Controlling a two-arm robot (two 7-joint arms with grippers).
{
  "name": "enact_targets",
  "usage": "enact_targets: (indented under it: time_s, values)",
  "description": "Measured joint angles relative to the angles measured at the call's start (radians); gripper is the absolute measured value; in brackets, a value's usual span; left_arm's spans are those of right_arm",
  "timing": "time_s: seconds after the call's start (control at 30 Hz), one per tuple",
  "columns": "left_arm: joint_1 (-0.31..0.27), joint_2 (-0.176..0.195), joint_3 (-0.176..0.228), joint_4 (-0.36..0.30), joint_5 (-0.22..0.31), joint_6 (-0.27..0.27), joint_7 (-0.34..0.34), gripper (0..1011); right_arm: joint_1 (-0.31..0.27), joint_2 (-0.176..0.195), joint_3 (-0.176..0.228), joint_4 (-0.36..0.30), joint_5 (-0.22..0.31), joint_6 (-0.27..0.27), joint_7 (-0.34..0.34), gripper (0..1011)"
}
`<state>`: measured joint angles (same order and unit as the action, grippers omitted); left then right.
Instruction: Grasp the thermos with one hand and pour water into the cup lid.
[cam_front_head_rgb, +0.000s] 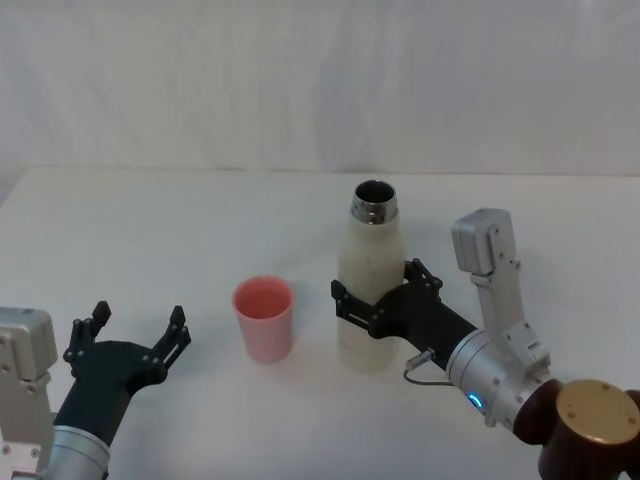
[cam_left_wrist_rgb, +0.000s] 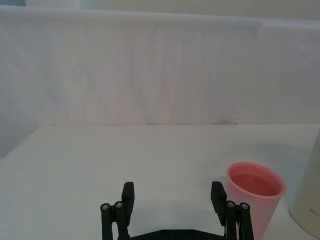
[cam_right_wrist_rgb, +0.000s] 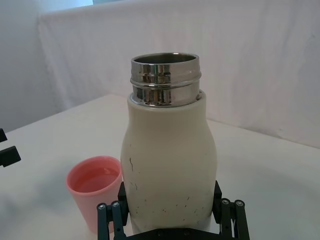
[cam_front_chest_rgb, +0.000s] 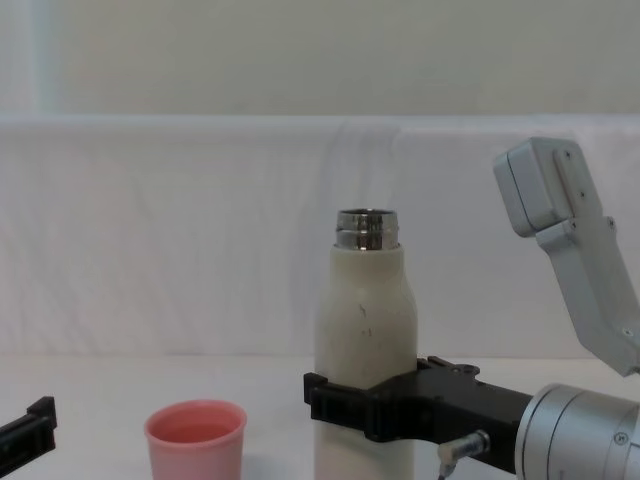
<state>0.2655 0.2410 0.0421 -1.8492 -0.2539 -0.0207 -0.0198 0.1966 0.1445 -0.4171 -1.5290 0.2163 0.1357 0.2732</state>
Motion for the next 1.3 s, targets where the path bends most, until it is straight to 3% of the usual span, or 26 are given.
enact_targets:
  time_s: [1.3]
  values:
    - [0.000, 0.000, 0.000, 0.000, 0.000, 0.000, 0.000, 1001, 0.000, -0.001, 0.001, -0.001, -0.001, 0.002, 0.001, 1002]
